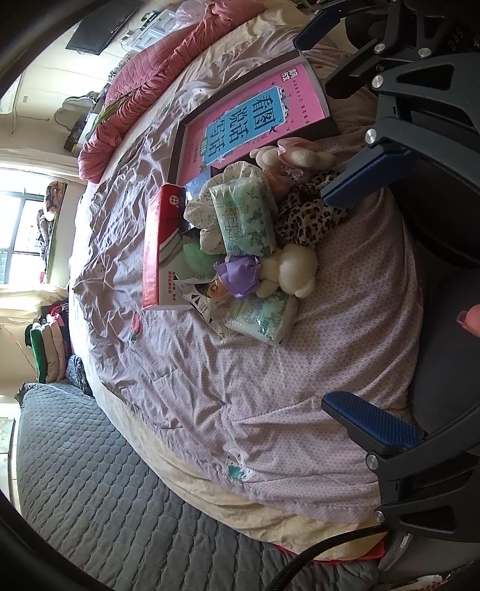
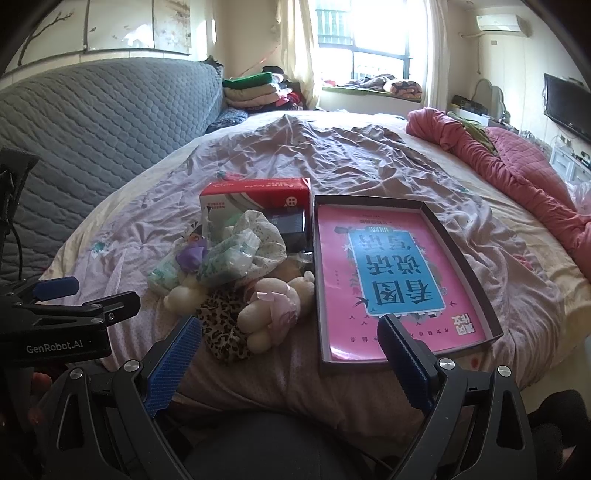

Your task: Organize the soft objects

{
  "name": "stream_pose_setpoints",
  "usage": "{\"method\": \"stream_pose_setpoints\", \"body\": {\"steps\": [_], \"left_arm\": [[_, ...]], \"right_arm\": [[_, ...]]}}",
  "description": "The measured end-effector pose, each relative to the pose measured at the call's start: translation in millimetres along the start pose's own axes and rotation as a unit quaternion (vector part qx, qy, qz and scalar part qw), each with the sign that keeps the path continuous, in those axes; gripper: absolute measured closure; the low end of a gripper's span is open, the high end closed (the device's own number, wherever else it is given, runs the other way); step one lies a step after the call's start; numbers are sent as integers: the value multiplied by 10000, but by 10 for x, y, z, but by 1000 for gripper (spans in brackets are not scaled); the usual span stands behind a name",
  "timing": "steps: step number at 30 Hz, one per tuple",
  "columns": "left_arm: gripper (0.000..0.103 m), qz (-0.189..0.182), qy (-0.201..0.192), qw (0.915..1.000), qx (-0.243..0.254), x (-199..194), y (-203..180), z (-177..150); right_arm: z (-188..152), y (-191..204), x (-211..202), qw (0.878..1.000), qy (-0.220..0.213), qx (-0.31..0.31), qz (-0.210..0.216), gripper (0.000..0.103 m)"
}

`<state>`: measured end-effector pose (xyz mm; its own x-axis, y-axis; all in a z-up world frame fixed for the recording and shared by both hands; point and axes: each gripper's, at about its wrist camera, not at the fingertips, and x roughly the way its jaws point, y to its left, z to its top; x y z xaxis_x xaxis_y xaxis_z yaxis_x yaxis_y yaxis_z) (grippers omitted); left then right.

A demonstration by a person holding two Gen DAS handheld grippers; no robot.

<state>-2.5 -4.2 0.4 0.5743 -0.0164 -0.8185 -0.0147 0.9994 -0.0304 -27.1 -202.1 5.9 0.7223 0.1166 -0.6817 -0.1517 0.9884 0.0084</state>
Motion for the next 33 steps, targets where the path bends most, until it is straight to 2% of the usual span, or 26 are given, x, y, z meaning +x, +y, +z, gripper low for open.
{"method": "stream_pose_setpoints", "body": {"steps": [33], "left_arm": [[2, -70, 41, 9999, -69, 68, 14, -14]], "right_arm": [[-16, 31, 113, 9999, 157, -31, 40, 7]]}}
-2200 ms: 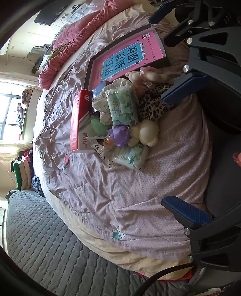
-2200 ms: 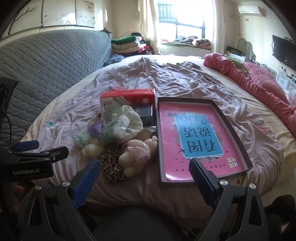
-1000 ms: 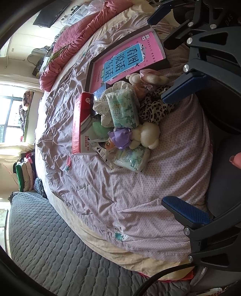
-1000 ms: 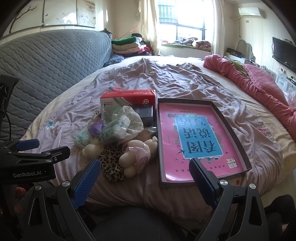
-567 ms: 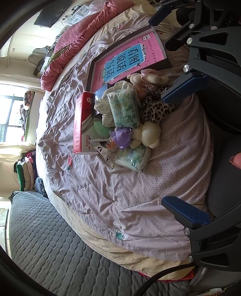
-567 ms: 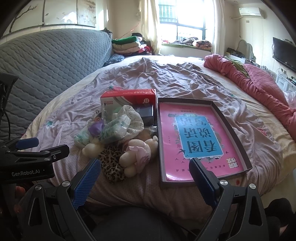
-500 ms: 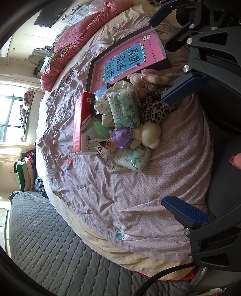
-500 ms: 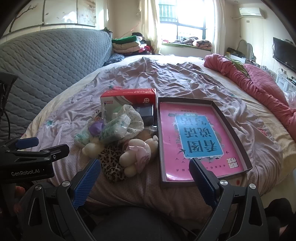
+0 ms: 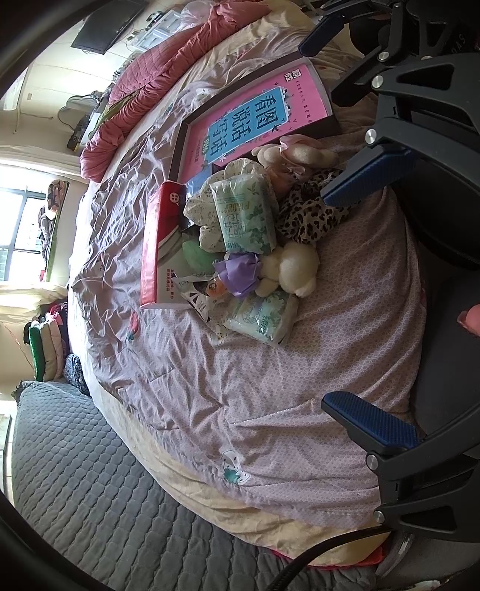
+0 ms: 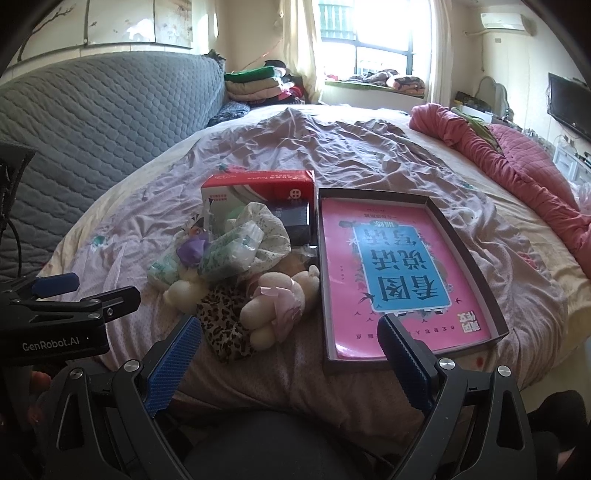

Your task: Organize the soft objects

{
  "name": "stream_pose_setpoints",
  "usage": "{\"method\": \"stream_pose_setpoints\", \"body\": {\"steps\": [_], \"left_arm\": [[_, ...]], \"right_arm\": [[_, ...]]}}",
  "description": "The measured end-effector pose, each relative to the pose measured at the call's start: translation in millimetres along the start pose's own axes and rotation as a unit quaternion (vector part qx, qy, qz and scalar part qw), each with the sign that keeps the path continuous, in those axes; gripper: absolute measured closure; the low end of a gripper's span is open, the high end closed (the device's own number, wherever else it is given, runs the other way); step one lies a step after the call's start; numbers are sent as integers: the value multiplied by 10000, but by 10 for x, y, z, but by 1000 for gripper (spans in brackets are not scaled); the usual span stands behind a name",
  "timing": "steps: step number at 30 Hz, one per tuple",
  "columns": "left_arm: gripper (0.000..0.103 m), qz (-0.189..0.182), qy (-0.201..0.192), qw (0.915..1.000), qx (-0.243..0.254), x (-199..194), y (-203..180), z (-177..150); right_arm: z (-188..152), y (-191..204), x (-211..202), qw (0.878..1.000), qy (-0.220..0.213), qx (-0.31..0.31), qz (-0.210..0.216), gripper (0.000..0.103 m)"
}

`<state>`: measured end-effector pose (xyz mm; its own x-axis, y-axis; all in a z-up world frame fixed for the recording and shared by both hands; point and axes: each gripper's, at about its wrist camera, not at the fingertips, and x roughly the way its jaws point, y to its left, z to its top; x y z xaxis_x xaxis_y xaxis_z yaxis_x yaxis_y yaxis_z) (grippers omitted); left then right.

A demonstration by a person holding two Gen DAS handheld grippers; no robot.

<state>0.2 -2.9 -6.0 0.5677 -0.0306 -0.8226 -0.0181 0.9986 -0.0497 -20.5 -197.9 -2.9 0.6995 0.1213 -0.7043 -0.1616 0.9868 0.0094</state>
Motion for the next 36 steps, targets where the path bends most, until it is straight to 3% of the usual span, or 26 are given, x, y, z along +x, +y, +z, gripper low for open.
{"method": "stream_pose_setpoints", "body": {"steps": [13, 22, 29, 36], "left_arm": [[2, 56, 120, 9991, -401, 256, 353, 33], [3, -17, 329, 9980, -532, 689, 539, 191], [11, -149, 422, 9978, -493, 998, 613, 317], [19, -353, 390, 9970, -573, 1128, 700, 389]], "right_arm": [[43, 73, 307, 9996, 271, -61, -38, 7], [63, 112, 554, 9988, 446, -169, -77, 7], [75, 72, 700, 9981, 579, -126, -149, 7], [110, 123, 866, 9972, 701, -220, -152, 15]]}}
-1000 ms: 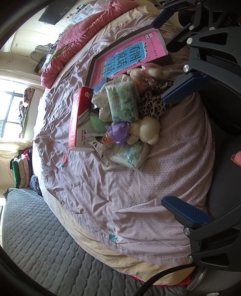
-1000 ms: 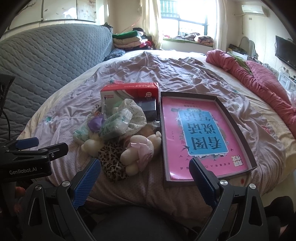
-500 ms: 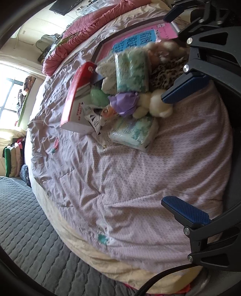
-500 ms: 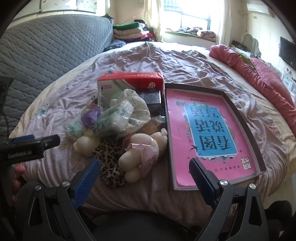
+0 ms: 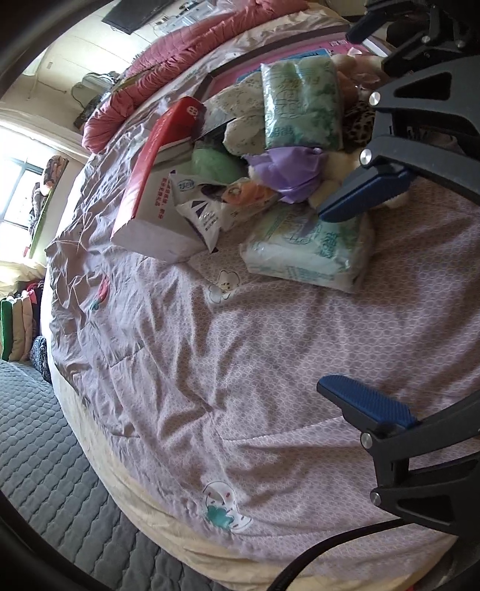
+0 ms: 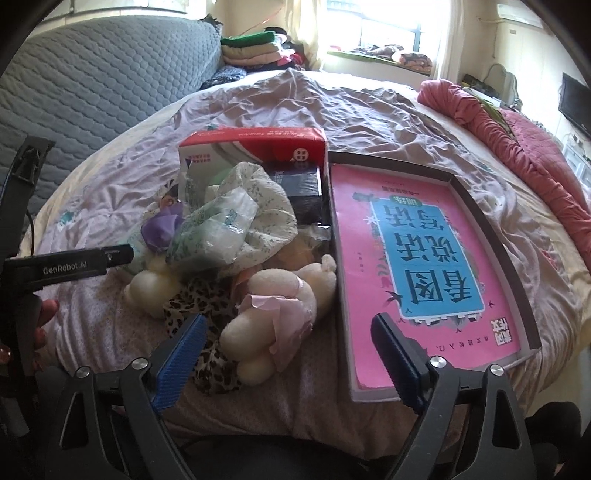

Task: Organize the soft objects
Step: 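Grasp the green wet-wipe pack with the left gripper while the right grasps the cream teddy bear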

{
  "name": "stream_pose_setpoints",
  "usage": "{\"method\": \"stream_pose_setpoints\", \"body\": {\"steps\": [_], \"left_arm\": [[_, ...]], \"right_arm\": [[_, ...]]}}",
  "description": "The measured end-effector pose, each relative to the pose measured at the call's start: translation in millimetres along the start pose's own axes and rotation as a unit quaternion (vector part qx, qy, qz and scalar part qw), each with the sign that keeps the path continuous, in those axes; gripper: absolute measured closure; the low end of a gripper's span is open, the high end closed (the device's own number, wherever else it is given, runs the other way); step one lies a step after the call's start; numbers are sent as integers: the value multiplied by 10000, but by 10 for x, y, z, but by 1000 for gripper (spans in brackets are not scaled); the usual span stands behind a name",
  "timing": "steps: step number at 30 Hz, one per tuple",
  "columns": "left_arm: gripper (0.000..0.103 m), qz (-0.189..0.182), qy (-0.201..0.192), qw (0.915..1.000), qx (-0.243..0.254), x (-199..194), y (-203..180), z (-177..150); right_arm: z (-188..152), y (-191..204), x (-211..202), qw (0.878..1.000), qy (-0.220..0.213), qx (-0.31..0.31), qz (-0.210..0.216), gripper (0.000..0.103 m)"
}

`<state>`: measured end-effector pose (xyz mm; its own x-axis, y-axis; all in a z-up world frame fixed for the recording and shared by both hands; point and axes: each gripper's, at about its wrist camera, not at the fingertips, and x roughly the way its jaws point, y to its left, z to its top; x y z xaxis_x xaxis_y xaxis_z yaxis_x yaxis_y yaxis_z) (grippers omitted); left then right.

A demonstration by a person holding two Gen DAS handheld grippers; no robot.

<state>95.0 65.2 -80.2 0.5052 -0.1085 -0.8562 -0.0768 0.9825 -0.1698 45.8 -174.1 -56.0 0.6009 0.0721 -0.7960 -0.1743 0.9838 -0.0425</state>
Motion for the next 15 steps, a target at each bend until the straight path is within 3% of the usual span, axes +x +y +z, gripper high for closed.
{"method": "stream_pose_setpoints", "body": {"steps": [1, 4, 10, 15], "left_arm": [[21, -67, 34, 10000, -25, 27, 13, 12], [22, -202, 35, 9998, -22, 61, 14, 35], [29, -414, 103, 9991, 69, 147, -38, 78], [49, -777, 200, 9968, -35, 228, -41, 114]], "right_arm": [[6, 9, 23, 10000, 23, -24, 4, 25], [24, 6, 121, 9998, 208, -20, 39, 44], [46, -87, 229, 9992, 336, 161, 136, 62], [39, -231, 281, 9974, 389, 460, 405, 70]]}}
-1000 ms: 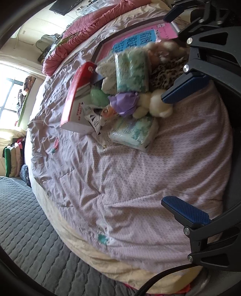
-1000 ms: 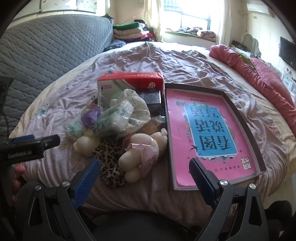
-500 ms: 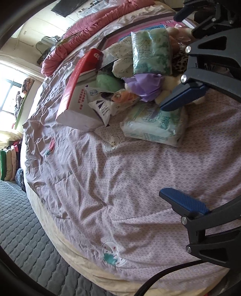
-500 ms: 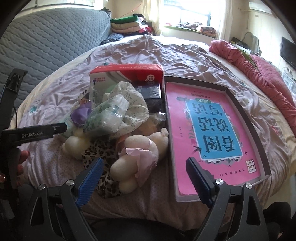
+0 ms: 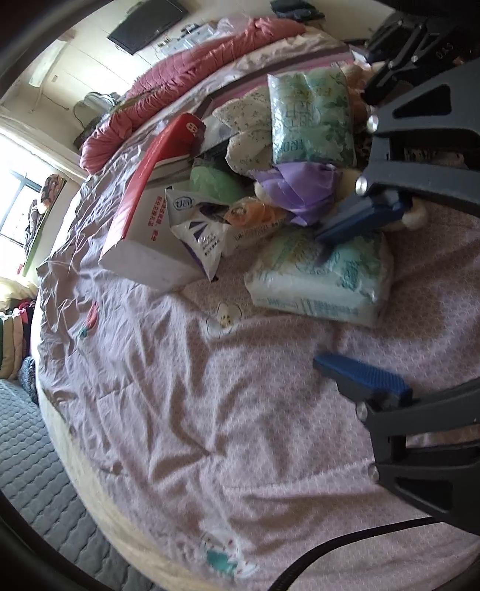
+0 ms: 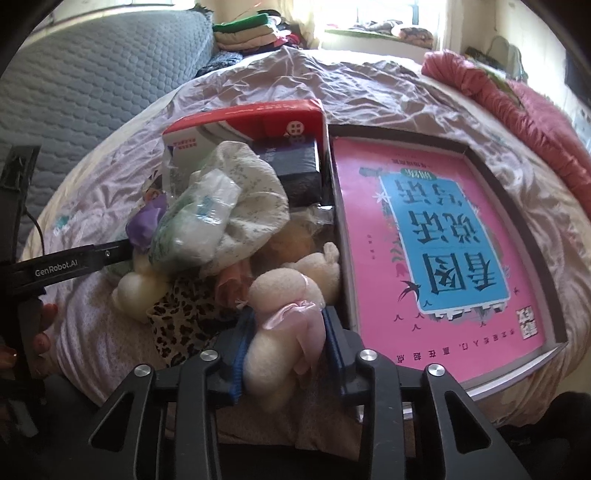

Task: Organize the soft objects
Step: 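Grasp the green wet-wipe pack with the left gripper while the right grasps the cream teddy bear, then carry the wet-wipe pack with the left gripper while the right carries the teddy bear toward the pink tray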

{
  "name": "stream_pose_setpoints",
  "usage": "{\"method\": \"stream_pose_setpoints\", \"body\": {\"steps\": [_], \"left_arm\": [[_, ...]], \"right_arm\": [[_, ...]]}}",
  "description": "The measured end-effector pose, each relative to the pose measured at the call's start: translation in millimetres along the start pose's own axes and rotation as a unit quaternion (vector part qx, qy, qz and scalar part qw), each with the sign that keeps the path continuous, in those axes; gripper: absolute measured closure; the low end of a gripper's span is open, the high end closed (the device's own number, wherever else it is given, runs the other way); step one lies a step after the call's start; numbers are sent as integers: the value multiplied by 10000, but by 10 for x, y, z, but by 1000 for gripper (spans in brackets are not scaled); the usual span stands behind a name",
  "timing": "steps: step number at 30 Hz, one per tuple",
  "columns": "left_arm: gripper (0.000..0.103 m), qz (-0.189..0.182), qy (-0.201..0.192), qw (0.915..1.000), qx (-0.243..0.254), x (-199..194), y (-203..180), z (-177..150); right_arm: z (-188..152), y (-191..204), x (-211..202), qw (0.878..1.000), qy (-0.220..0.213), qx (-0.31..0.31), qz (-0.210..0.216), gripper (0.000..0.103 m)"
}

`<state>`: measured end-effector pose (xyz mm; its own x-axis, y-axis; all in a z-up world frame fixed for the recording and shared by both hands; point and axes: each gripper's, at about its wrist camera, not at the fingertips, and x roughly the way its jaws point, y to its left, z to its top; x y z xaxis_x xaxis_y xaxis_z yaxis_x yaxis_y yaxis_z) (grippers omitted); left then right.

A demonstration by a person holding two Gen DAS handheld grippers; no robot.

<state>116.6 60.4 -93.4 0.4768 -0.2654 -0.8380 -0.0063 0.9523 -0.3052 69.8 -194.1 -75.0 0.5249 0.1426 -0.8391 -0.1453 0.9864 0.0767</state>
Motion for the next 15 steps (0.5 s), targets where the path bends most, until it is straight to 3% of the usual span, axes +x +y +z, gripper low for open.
{"method": "stream_pose_setpoints", "body": {"steps": [2, 5, 9, 15], "left_arm": [[67, -211, 26, 9998, -24, 21, -13, 14], [77, -264, -43, 9995, 145, 3, -94, -2], [83, -368, -200, 9990, 160, -78, -110, -13], [84, -67, -637, 9979, 73, -335, -51, -35]], "right_arm": [[-1, -38, -22, 9999, -41, 89, 125, 72], [3, -71, -84, 9994, -177, 146, 246, 74], [3, -85, -149, 9990, -292, 167, 308, 75], [-6, -104, -291, 9977, -542, 172, 376, 75]]}}
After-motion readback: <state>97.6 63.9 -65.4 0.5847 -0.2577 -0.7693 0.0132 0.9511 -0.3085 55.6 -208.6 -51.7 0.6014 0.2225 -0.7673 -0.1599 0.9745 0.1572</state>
